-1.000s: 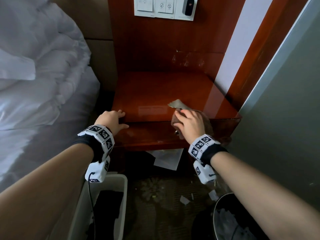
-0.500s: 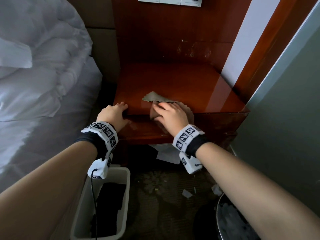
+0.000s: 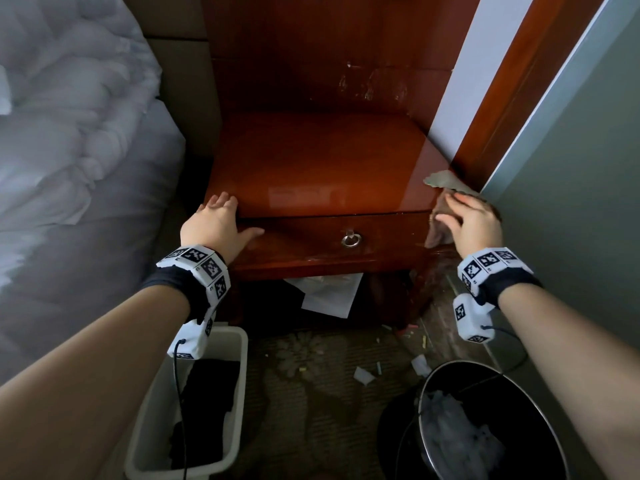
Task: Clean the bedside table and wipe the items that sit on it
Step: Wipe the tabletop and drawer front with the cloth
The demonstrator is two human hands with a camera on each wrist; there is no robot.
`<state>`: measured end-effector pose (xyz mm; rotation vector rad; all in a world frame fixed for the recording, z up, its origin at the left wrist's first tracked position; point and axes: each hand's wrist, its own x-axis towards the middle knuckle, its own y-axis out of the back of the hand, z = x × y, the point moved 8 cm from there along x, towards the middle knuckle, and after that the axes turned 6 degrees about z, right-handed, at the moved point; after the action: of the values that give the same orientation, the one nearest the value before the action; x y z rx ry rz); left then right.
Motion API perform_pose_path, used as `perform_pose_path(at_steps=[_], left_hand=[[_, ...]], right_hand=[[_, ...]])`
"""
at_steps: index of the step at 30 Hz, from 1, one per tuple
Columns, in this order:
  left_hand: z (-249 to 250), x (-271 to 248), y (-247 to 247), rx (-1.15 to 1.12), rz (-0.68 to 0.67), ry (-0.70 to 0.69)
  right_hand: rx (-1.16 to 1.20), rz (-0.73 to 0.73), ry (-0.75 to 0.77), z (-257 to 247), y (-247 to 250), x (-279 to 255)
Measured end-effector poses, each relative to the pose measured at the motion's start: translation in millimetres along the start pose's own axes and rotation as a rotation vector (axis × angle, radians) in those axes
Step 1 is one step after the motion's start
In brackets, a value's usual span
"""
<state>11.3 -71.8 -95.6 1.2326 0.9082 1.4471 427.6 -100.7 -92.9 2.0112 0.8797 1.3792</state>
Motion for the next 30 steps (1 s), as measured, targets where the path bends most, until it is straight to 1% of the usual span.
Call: perform_pose_path(at_steps=[2, 4, 7, 10, 14, 17, 21, 26, 28, 30], left_hand=[[1, 0, -2, 0.009, 0.019, -0.018], [1, 0, -4, 0.023, 0.034, -0.039], [3, -1, -3, 0.020, 0.083, -0.056], [5, -3, -4, 0.021, 0.109, -0.060], [6, -3, -4, 0.029, 0.140, -0.078], [7, -4, -5, 0.032, 0.142, -0.081], [8, -5, -3, 0.037, 0.154, -0.091], [7, -5, -4, 0.043, 0.143, -0.091], [7, -6, -4, 0.042, 0.143, -0.098], [7, -6, -3, 0.041, 0.150, -0.103]], right_hand=[[0.048, 0.027, -0.092, 15, -4, -6], [0.101, 0.075, -0.165, 19, -12, -17], [0.175, 0.189, -0.257, 6, -26, -32], [0.210, 0.244, -0.379, -4, -36, -43], [0.283, 0.241, -0.475, -22, -54, -62], [0.326, 0.181, -0.566, -42, -82, -84], [0.320, 0.125, -0.626, -70, -102, -99], [0.366, 0.075, -0.628, -89, -100, -102], [0.394, 0.106, -0.609, -83, -91, -96], [0.390, 0.172, -0.578, -70, -76, -85]])
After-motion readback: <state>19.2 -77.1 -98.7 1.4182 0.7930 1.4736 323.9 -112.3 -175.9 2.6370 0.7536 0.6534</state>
